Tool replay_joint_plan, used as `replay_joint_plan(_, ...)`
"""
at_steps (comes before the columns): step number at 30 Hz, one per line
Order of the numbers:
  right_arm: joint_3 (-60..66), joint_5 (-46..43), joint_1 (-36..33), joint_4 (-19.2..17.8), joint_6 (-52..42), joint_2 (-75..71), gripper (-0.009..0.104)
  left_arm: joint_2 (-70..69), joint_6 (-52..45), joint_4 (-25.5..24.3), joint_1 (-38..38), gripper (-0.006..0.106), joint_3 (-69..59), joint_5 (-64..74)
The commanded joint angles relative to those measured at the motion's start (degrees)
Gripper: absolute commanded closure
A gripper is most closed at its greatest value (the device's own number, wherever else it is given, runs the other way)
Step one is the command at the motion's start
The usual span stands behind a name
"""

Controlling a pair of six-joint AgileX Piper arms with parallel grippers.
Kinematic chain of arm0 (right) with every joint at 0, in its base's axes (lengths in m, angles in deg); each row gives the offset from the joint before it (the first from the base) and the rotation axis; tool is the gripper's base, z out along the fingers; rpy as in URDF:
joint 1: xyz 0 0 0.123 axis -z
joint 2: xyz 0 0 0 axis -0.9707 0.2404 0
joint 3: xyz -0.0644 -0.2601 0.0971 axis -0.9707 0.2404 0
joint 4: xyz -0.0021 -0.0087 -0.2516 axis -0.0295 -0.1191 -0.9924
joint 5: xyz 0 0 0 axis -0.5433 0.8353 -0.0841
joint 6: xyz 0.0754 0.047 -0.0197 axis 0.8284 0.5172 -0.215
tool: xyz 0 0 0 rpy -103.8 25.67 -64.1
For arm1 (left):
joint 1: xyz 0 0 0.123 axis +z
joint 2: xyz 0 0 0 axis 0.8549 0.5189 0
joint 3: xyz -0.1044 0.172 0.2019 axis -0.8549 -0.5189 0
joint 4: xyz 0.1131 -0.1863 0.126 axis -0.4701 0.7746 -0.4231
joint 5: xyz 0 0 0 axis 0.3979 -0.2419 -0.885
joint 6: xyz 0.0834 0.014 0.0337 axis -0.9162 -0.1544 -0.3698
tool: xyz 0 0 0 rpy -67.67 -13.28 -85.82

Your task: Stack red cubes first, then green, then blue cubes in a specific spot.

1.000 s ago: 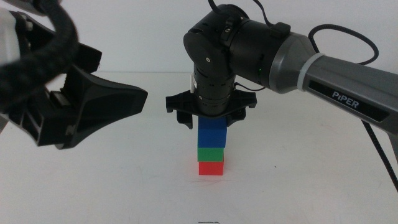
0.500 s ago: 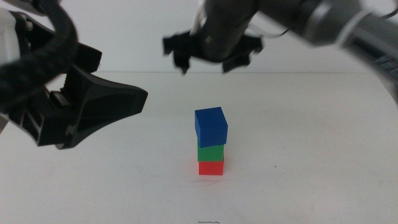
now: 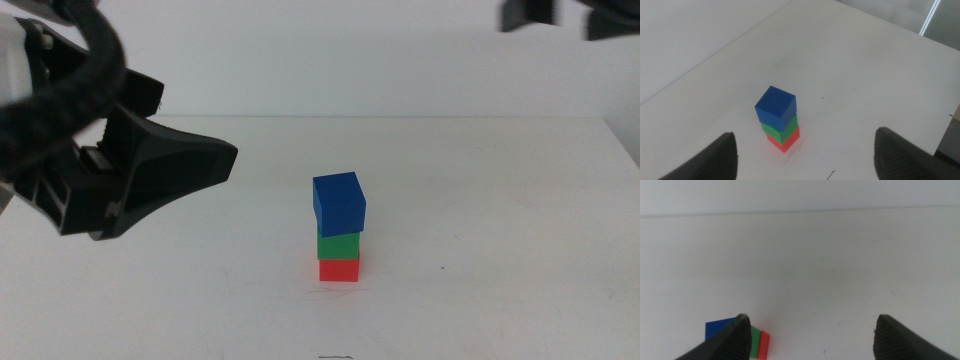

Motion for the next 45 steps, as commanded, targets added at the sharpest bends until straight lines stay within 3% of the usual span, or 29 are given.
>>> replay_joint_plan(1,6.3,-9.2,2.1,-1.9,-0.7,-8.3,0.033,-0.2,0.1,1.9,-0.1,0.007,1.4,-3.5)
replay_joint_plan(5,19.5,-22.0,6.2,-1.0,-4.8,-19.1,0.033,-0.2,0.1,1.9,-0.1,0.007,1.4,-3.5)
replay_joint_plan(14,42.1,-42.3,20.5,13.0,-25.7,-34.1,0.033,-0.2,0.1,1.9,-0.1,0.007,1.4,-3.5)
replay_joint_plan(29,44.8,-45.3,21.3,12.5,-27.6,-36.7,0.034,-0.2,0.1,1.3,0.0,0.007,0.7,-4.5)
replay_joint_plan(32,44.8,-45.3,21.3,12.5,-27.6,-36.7,0.034,-2.2,0.1,-2.8,0.0,0.009,-1.8,-11.9)
replay_joint_plan(38,44.8,-45.3,21.3,12.5,-27.6,-36.7,0.034,-10.0,4.6,-13.7,0.5,0.014,-14.8,-39.3)
replay_joint_plan(41,44.8,-45.3,21.3,12.5,-27.6,-36.7,0.034,-14.0,6.9,-17.1,4.9,0.016,-21.8,-49.8)
replay_joint_plan(45,44.8,-45.3,21.3,12.5,-27.6,-36.7,0.034,-18.9,12.1,-20.8,12.0,0.017,-28.7,-52.0)
